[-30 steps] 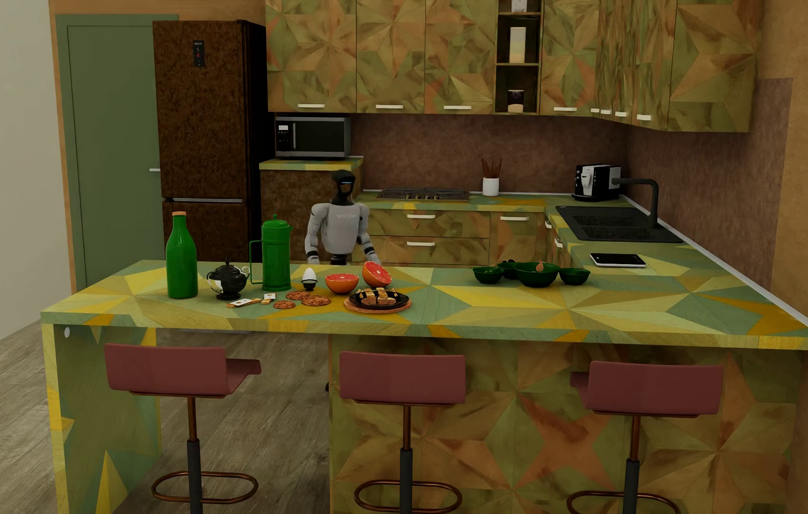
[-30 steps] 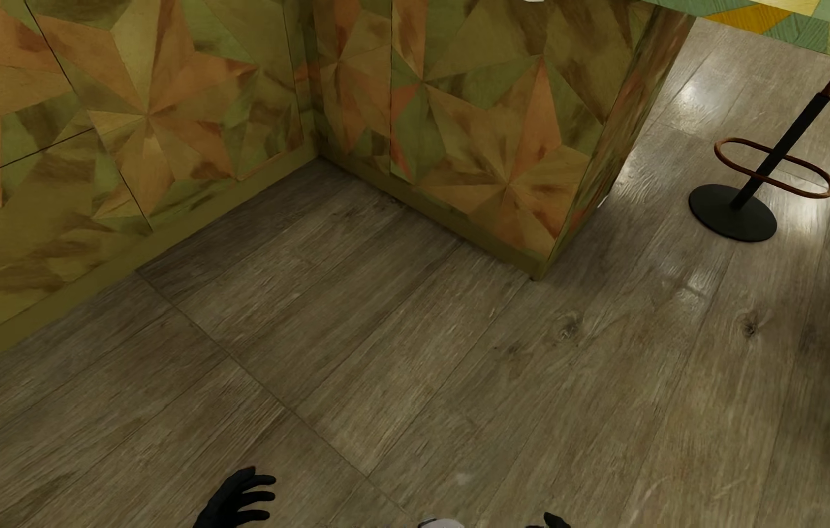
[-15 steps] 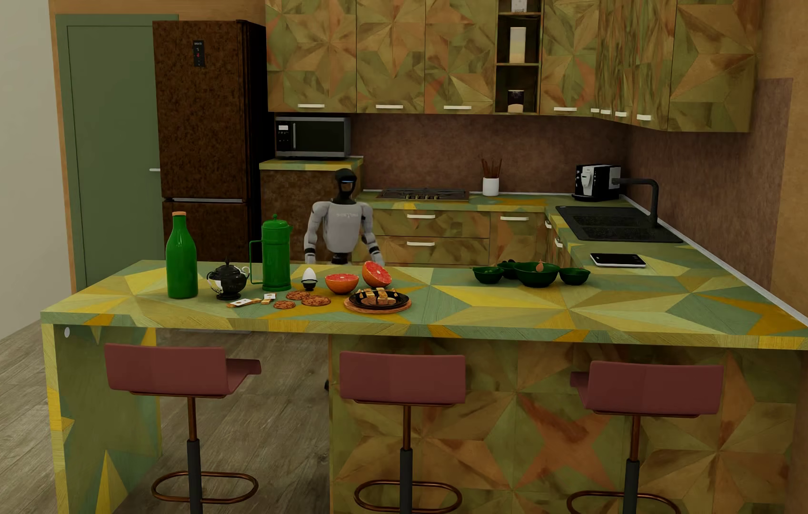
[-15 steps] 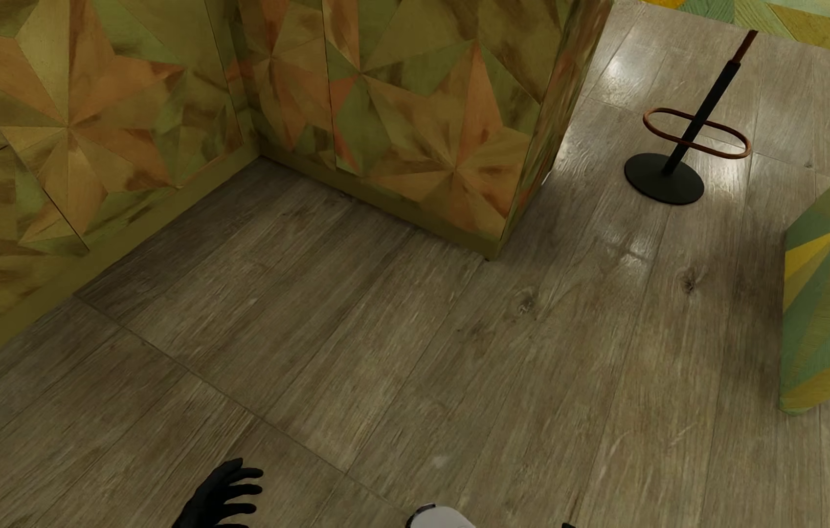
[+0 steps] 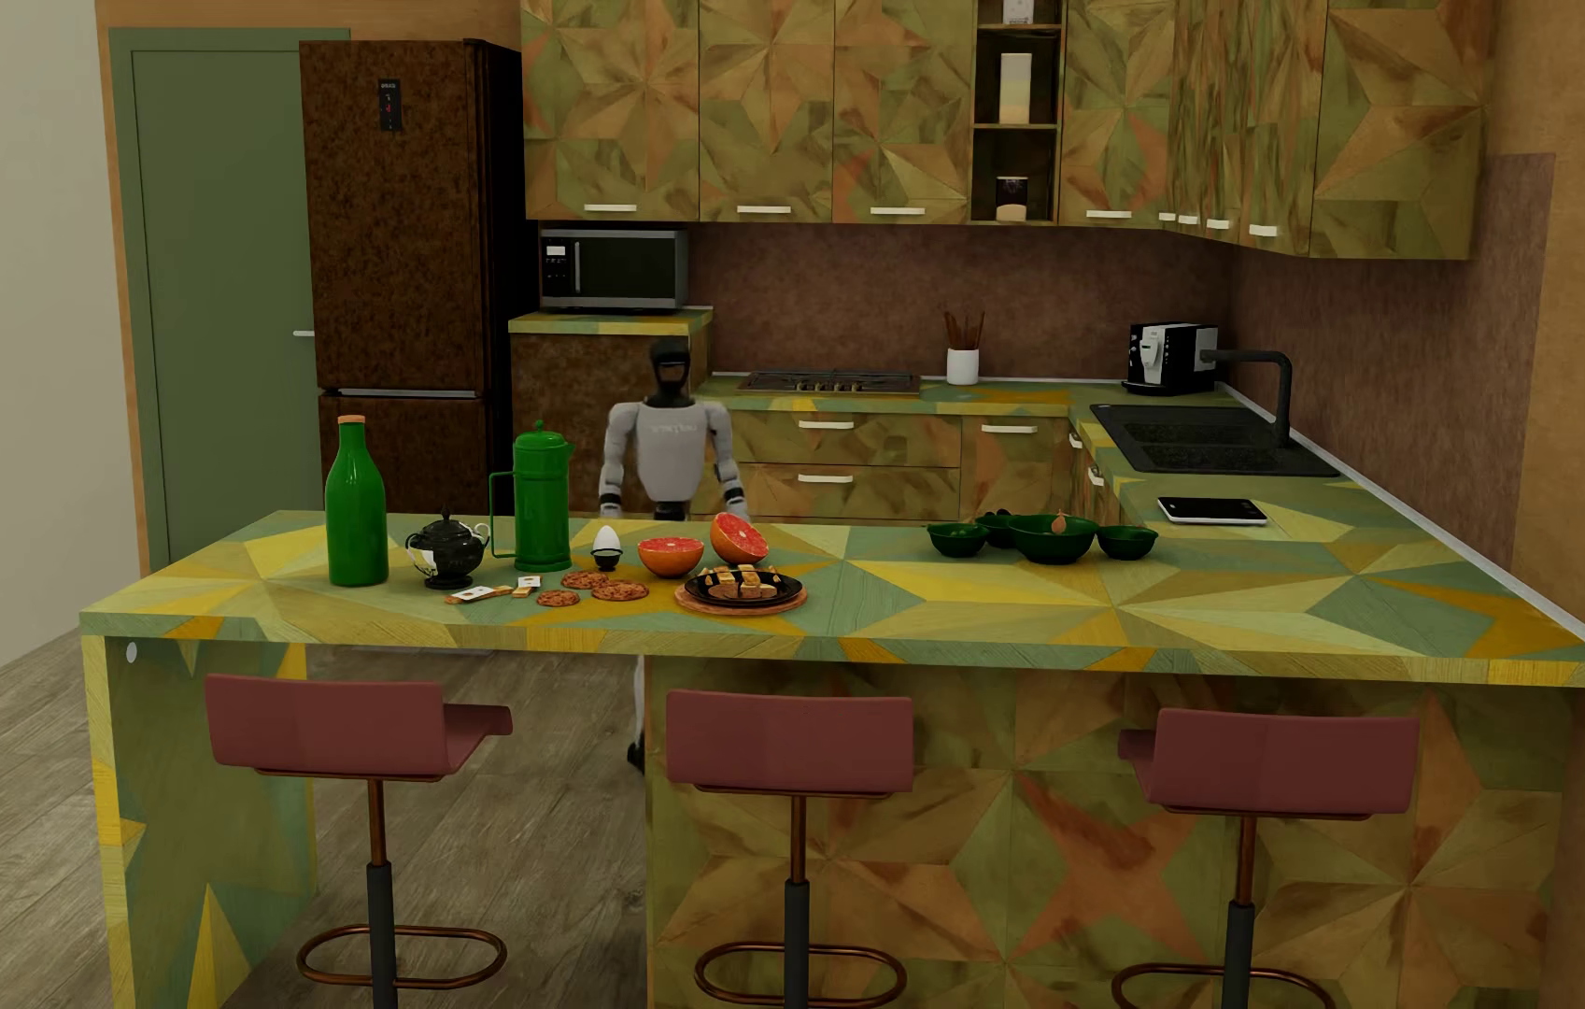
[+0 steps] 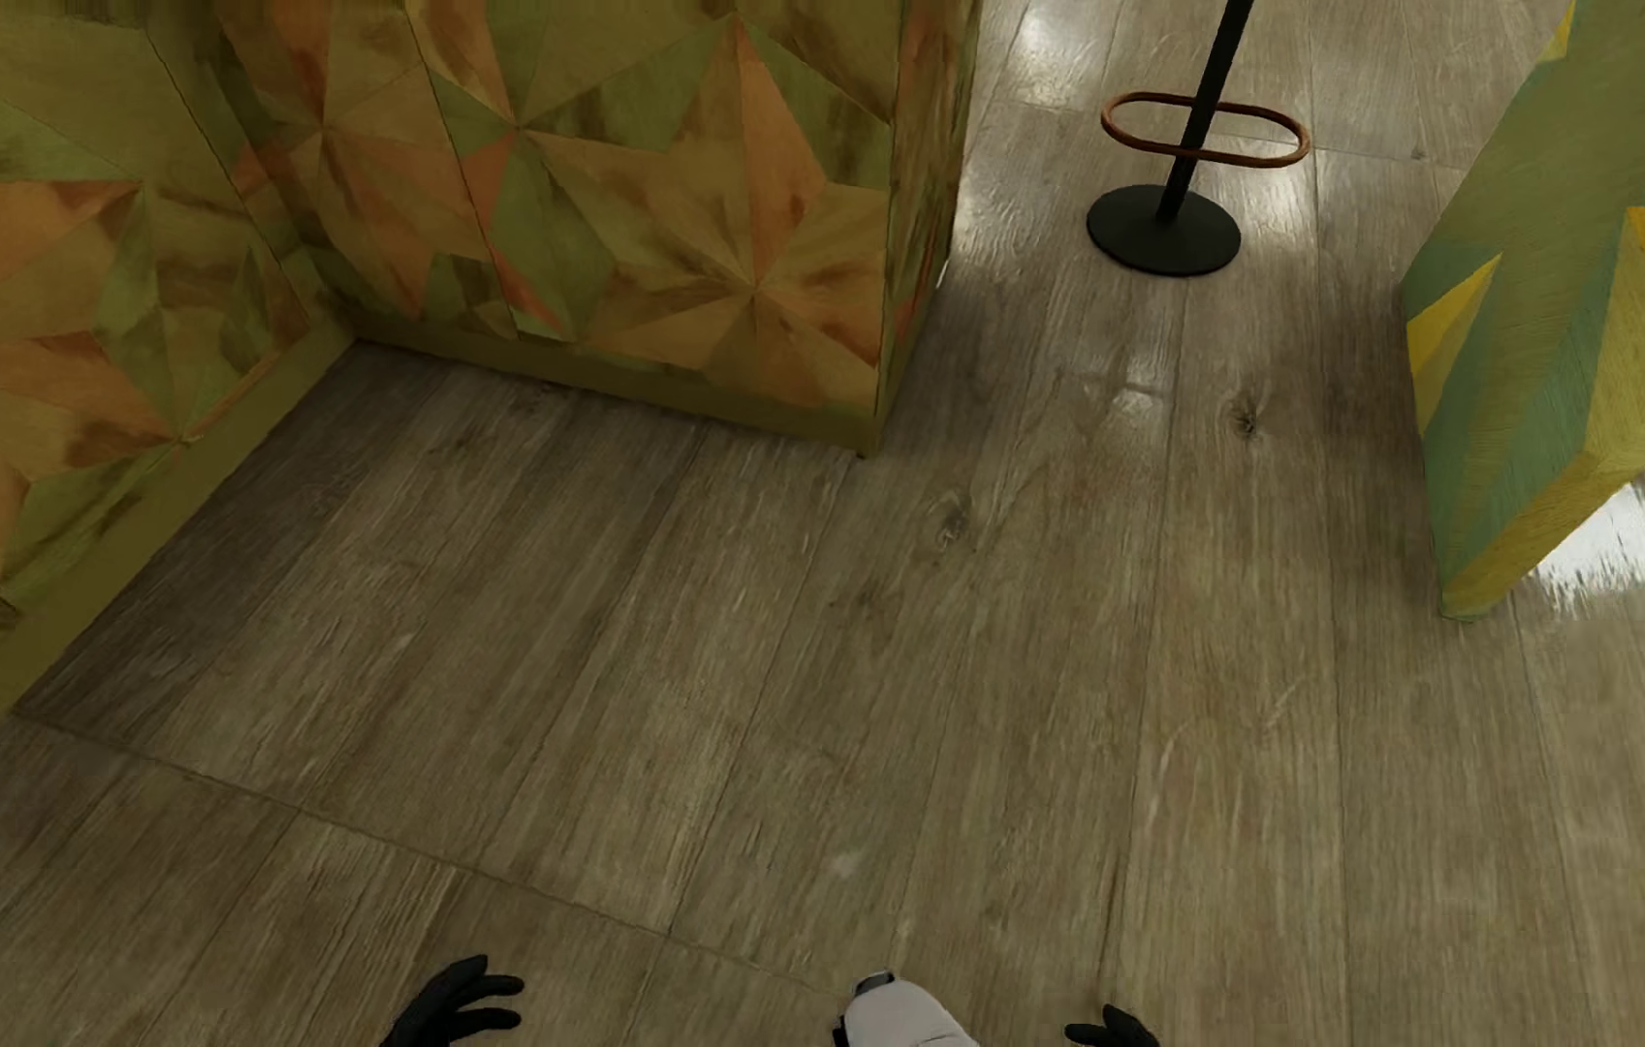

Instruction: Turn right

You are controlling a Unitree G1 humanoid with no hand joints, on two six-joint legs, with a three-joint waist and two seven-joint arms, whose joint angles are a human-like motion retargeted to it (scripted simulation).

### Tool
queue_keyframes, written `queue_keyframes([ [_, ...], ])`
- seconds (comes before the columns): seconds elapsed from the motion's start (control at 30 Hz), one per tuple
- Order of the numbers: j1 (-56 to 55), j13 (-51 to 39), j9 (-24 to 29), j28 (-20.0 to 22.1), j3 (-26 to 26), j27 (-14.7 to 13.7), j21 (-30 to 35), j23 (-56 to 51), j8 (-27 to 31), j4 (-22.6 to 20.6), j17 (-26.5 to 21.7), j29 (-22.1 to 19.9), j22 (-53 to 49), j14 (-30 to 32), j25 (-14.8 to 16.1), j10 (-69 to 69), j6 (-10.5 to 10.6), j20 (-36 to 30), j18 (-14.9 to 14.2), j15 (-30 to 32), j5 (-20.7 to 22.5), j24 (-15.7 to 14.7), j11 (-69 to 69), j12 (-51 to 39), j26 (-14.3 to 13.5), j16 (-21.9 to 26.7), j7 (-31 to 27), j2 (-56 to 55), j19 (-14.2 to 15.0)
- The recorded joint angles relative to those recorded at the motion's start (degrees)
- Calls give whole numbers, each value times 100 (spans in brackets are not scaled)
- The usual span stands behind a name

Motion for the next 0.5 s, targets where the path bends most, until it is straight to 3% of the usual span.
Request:
queue_keyframes([
  [0.07, 83, 75, -47, 110, -146, 324, -158, 131, 85, 32, -48, 102, -141, 32, -96, -127, -69, -122, 63, 630, 41, -197, -441, -191, 34, -38, 115, 152, -35],
  [0.1, 165, 150, -92, 126, -264, 524, -91, 101, 92, 69, 40, 203, -56, 95, -40, -283, -140, -119, 49, 415, 52, -250, -476, -220, -70, 28, 194, 158, 38],
  [0.13, 242, 119, -90, 122, -379, 716, -129, 48, -30, 122, 108, 235, 10, 113, 1, -359, -203, -73, 46, 51, 4, -252, -380, -237, -146, 62, 272, 129, -128],
  [0.17, 352, 107, -35, 116, -320, 845, 80, -42, -191, 144, 12, 193, 271, 69, -7, -354, -310, 0, 40, -463, -92, -194, -35, -498, -157, -34, 332, 173, -546],
  [0.2, 250, 66, -6, 95, -8, 850, 74, 88, -241, 115, -157, 269, 87, -39, -75, -9, -430, -35, 23, -433, -238, -145, 202, -591, -145, -103, 314, 88, -83],
  [0.23, 10, -76, 96, 64, 243, 793, 60, 268, -212, 74, -333, 369, -51, -16, -170, 668, -518, -49, 14, 260, -281, -115, 185, -615, -166, -104, 195, 121, 87],
  [0.3, -409, -21, 179, 11, 538, 453, 27, 161, -38, -103, -251, 450, -42, 486, -289, 1477, -373, 2, 100, 512, -110, 34, -7, -451, -45, -137, -279, 171, 94],
  [0.33, -291, 206, 118, -54, 569, 184, -10, 200, 12, -197, -116, 461, -44, 239, -245, 992, -193, 120, 201, 614, -28, 150, -241, -355, 103, -138, -441, 228, 131],
  [0.37, -4, 360, 43, -134, 466, -81, -159, 68, 52, -150, -42, 348, 191, -81, -132, 201, -59, 187, 80, 446, 46, 201, -261, -208, 76, 38, -395, 227, -10],
  [0.4, 111, 225, 34, -159, 210, -185, 3, 75, 27, -146, -30, 201, 288, -35, -101, 113, -156, 217, -175, -169, -33, 141, 44, -86, 121, 212, -250, 174, -494],
  [0.43, 175, 94, -17, -129, 118, -183, -76, -74, -158, -65, -1, 156, 304, -9, -82, 68, -214, 163, -98, -697, -122, 45, 453, -129, 221, 269, -58, 87, -923],
  [0.47, 177, 99, -142, -33, 229, -183, -1, -137, -337, -82, -117, 182, 224, -55, -119, 121, -299, 109, 190, -987, -254, -64, 893, -290, 301, 143, 43, 113, -1072],
  [0.5, 136, -104, -171, 110, 367, -131, -7, 37, -295, -52, -268, 263, 125, -166, -155, 321, -331, 51, 32, -856, -314, -173, 796, -451, 232, -65, 40, 254, -91],
])
